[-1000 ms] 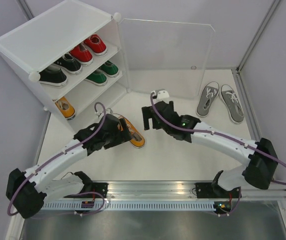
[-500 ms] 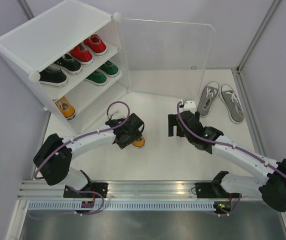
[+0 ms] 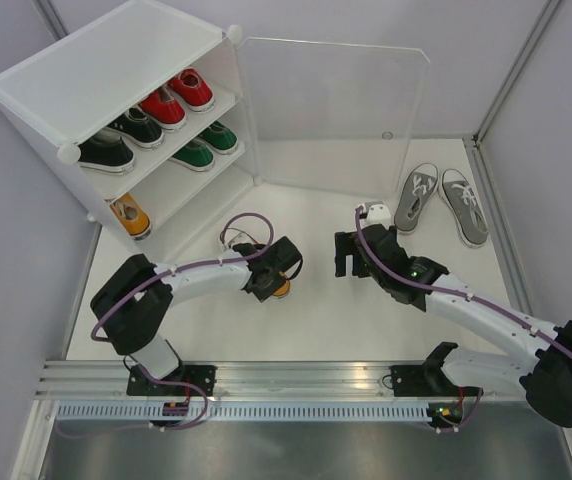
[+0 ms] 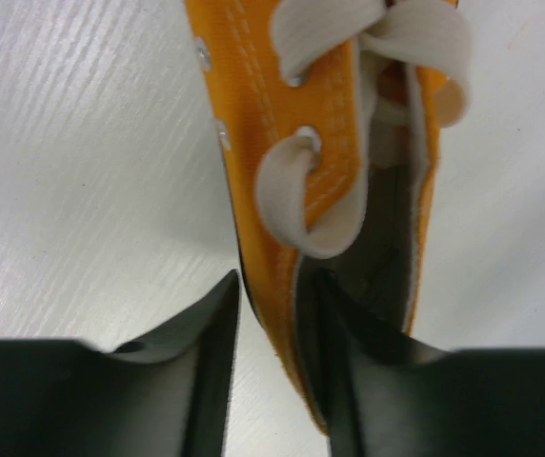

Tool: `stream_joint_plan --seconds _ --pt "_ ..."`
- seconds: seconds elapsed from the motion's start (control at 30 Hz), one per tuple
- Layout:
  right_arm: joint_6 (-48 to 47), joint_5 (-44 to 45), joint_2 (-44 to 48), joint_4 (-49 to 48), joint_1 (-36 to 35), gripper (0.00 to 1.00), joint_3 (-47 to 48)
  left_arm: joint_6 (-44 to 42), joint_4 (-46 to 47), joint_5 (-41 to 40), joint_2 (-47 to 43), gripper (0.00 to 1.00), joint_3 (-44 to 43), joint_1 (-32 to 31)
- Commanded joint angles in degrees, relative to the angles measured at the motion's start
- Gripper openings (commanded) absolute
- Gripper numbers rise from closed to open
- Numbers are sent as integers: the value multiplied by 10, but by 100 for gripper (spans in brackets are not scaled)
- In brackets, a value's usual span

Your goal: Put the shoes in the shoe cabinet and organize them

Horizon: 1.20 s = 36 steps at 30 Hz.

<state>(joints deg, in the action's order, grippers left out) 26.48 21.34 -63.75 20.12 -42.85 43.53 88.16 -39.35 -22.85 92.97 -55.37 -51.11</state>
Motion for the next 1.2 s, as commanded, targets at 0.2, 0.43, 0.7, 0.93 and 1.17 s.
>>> stream_joint_plan --seconds 0.2,0.43,0.7,0.93,1.17 --pt "-5 -12 14 -30 2 98 -13 24 -78 -25 -26 3 -32 -14" --pt "-5 -5 27 -30 2 98 -13 25 -239 -109 -55 2 -143 -10" --pt "-4 -8 42 -32 2 98 -15 -15 -324 -131 -85 2 -239 66" --pt "-4 -9 53 -35 1 98 -20 -87 -332 -126 -92 2 -292 152" --pt "-4 -13 59 -33 2 98 -26 -142 -332 -131 -76 2 -350 232"
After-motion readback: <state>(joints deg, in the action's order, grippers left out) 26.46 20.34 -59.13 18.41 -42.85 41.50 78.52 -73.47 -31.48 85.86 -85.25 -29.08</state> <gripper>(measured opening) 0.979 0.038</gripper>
